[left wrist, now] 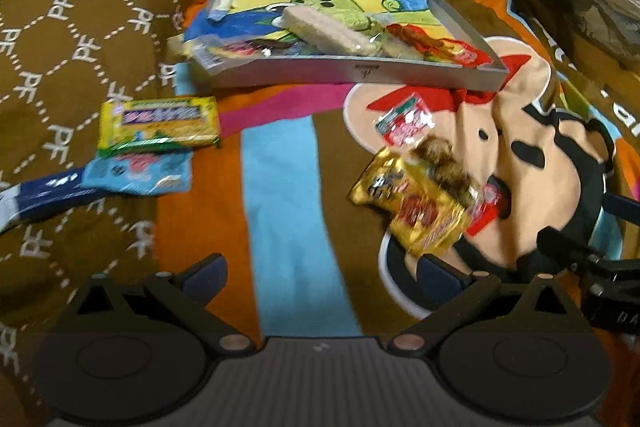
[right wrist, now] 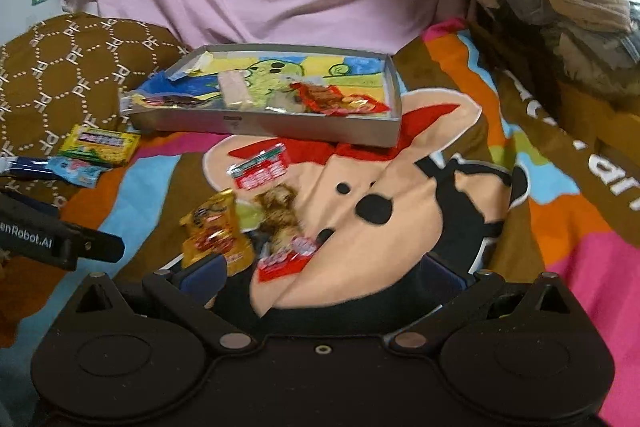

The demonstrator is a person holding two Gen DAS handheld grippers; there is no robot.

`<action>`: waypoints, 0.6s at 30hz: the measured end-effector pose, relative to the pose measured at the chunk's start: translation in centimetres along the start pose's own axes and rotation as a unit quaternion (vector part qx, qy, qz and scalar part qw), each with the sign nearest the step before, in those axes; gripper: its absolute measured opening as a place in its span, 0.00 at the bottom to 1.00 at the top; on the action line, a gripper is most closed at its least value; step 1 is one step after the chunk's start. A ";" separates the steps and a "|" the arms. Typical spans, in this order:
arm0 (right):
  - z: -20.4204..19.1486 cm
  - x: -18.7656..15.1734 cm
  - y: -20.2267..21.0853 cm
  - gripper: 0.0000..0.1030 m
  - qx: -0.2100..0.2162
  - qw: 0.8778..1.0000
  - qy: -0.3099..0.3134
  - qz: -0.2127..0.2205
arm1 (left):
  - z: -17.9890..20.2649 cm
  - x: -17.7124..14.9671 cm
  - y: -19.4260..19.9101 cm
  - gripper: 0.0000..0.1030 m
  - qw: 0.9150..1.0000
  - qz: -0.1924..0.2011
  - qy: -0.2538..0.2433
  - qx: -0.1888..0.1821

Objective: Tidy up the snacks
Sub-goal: 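Grasp the gold pouch with the left gripper while the right gripper grasps the quail-egg pack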

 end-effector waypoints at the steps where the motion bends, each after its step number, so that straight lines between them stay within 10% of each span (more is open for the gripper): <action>1: 0.1 0.3 -0.3 0.99 -0.002 1.000 0.001 0.001 | 0.2 0.5 -0.5 1.00 1.000 0.001 0.001 -0.003; 18: -0.9 1.6 -4.0 0.99 -0.022 0.988 0.148 0.048 | 2.6 4.1 -8.2 1.00 0.989 -0.069 0.117 -0.051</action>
Point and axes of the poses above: each gripper's, at about its wrist camera, not at the fingertips, and y roughly against the way its jaws point, z to its right, x to its top, the point moved 9 cm from there along -y, roughly the way its jaws point, and after that the axes turned 6 degrees about -x, right-handed, at the moved point
